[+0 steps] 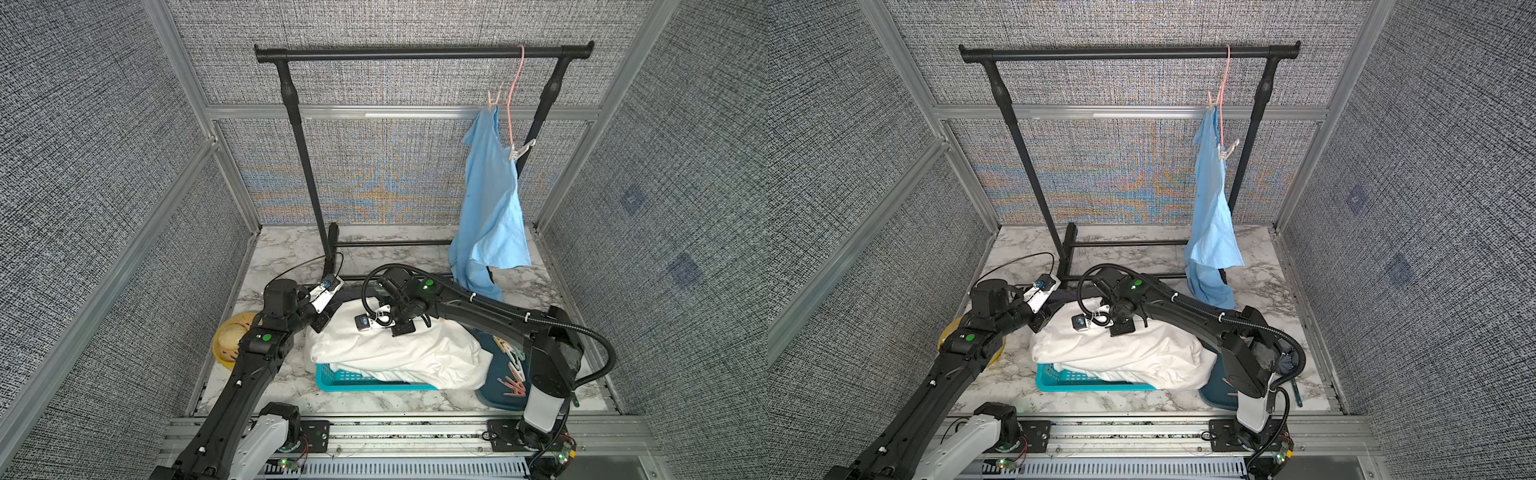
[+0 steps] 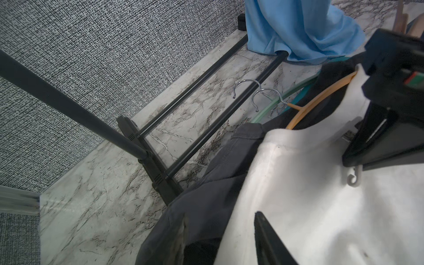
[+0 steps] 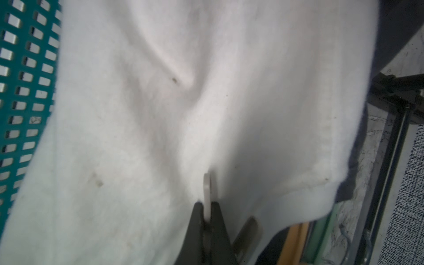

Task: Use clothespins to secure the t-shirt on both sides of the hanger
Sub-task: Pick up the clothespin from the basket.

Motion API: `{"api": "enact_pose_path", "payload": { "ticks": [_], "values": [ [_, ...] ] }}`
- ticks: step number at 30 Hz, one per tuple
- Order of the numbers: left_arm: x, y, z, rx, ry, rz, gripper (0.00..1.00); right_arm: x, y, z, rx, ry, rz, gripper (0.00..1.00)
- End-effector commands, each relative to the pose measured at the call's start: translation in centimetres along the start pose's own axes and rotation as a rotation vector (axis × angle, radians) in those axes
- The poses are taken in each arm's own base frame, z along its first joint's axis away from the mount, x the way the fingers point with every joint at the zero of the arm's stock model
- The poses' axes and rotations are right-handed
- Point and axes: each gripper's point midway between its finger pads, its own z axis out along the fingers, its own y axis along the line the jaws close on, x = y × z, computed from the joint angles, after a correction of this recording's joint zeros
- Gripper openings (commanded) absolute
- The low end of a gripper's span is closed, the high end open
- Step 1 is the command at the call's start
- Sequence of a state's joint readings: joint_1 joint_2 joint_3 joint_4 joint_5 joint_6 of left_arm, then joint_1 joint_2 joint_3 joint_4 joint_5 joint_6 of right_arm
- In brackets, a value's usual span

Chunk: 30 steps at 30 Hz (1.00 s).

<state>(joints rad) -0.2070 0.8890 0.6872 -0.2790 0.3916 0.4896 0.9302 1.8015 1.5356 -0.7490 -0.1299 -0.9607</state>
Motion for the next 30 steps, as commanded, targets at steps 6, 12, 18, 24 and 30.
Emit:
{"api": "enact_pose_path", "payload": {
  "ticks": [6,12,18,24,30],
  "values": [
    [-2.4,3.0,-1.5,-0.187,-0.104,0.03,0.49,-4.2,-2.7,-6.4,0.18,-0.28,0.237,0.0],
    [-6.0,1.0,-4.2,-0.124,-0.268,0.082,0.55,-7.1,-5.5,-13.0,0.315,-0.559,0.539,0.0],
    [-7.1,-1.5,-5.3,0.014,-0.321,0.036,0.57,-6.5,-7.3,-14.1,0.393,-0.569,0.675,0.0],
    [-7.9,-3.6,-4.7,0.111,-0.368,-0.029,0.57,-7.4,-10.8,-18.0,0.431,-0.824,1.102,0.0],
    [-9.9,-5.2,-3.3,0.15,-0.396,-0.058,0.58,-10.5,-11.2,-19.5,0.472,-0.945,1.14,0.0]
  ]
}}
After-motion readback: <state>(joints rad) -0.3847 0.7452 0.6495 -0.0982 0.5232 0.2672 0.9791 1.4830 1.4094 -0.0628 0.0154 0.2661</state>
